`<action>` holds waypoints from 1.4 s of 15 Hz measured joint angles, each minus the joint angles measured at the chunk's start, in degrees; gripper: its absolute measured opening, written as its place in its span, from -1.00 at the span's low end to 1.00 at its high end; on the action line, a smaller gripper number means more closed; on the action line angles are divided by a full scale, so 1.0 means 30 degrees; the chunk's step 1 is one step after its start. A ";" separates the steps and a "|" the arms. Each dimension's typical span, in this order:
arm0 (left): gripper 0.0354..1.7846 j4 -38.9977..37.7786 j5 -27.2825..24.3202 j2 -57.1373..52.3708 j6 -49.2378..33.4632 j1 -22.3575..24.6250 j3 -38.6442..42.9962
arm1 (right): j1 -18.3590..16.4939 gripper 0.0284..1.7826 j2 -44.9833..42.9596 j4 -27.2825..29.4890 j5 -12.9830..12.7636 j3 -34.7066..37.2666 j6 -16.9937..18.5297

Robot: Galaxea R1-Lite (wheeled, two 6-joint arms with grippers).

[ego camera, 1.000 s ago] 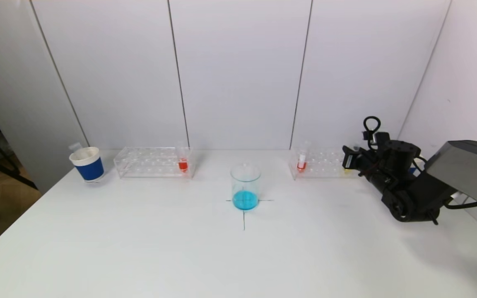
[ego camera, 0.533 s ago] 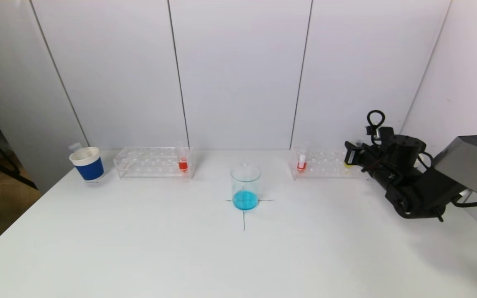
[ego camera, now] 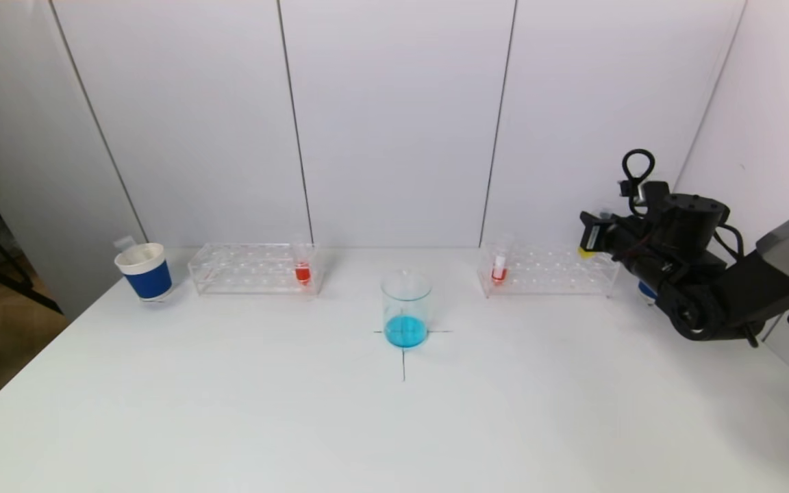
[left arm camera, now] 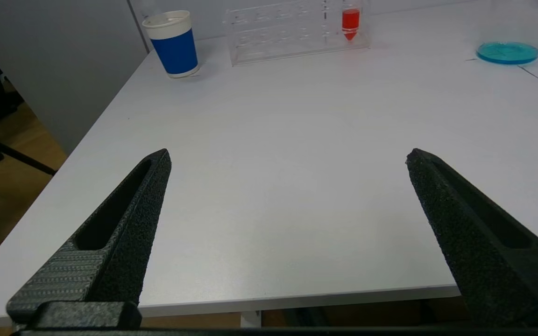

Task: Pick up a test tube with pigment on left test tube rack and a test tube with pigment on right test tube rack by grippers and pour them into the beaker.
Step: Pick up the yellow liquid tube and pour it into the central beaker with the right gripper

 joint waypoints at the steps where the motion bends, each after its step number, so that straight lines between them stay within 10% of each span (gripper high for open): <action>1: 0.98 0.0008 0.0000 0.0000 0.0000 0.0000 0.0000 | 0.0008 -0.46 -0.0374 0.0366 0.0000 -0.0049 -0.0028; 13: 0.98 0.0000 0.0000 0.0000 0.0000 0.0008 0.0000 | 0.0809 -0.46 -0.5530 0.8976 0.0073 -0.4275 -0.1629; 21: 0.98 0.0000 0.0000 0.0000 0.0000 0.0008 0.0000 | 0.4096 -0.46 -0.7034 1.2386 0.0516 -0.6136 -0.4901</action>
